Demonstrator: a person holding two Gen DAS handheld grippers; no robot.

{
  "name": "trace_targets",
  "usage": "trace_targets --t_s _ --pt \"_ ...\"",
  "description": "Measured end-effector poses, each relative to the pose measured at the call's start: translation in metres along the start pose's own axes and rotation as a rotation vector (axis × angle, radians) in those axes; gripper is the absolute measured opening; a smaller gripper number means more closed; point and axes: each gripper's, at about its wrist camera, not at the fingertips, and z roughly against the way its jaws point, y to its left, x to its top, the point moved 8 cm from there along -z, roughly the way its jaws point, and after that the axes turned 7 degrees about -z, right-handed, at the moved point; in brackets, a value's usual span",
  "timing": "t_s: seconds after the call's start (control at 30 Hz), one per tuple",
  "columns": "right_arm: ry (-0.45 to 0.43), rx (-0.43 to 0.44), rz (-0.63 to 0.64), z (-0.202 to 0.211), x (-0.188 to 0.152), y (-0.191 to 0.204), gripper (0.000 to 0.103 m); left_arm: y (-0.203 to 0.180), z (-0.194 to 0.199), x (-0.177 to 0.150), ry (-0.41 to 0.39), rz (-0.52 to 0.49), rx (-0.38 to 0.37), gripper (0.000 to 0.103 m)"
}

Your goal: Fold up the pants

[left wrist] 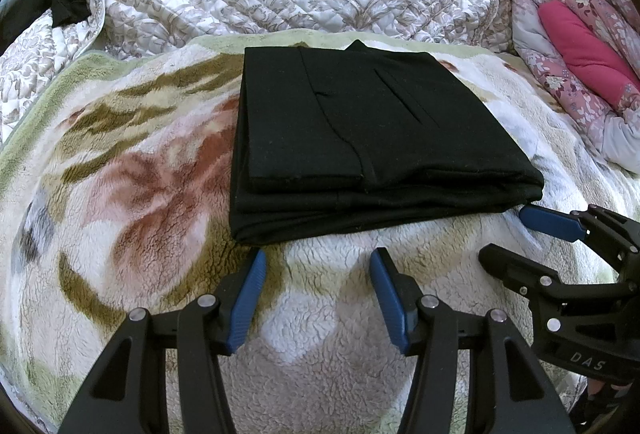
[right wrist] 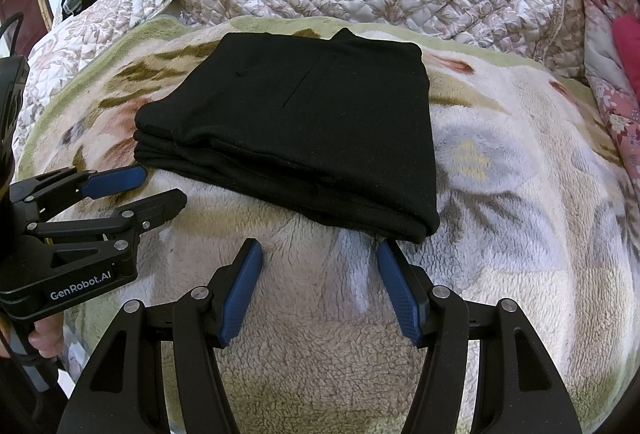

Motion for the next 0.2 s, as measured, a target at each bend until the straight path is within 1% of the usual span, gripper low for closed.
trace_targets --t_s 0.2 --pt "-0.015 0.006 0.012 -0.0004 0.0007 -0.0014 0.062 0.0011 -0.0007 -0.0005 0.000 0.001 0.001 0.057"
